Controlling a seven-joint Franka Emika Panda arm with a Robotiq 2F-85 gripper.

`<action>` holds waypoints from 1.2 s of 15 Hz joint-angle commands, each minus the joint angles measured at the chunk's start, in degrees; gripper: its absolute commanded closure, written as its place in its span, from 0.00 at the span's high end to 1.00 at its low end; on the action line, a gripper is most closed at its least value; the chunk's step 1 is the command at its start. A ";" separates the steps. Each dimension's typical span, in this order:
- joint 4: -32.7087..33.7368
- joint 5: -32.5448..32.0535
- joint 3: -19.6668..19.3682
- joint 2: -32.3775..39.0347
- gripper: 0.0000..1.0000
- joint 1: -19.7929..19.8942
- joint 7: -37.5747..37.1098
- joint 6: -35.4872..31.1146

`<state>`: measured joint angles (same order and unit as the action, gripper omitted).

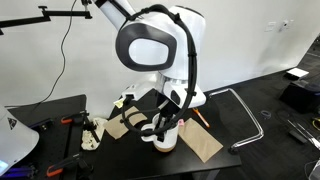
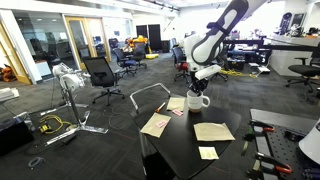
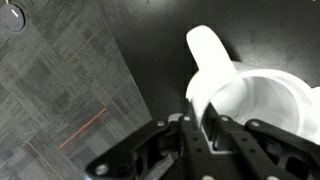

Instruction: Move the white mug forward

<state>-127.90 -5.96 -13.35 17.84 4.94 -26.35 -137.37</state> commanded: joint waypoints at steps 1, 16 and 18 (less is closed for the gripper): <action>0.51 0.42 -0.22 -0.04 0.50 -0.18 -1.01 0.05; 0.15 -6.16 -2.12 -5.94 1.00 -1.49 -7.80 6.00; -0.32 -7.28 -1.89 -8.17 1.00 -1.15 -8.28 7.51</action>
<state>-127.15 -10.99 -14.78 13.86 4.29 -32.18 -133.20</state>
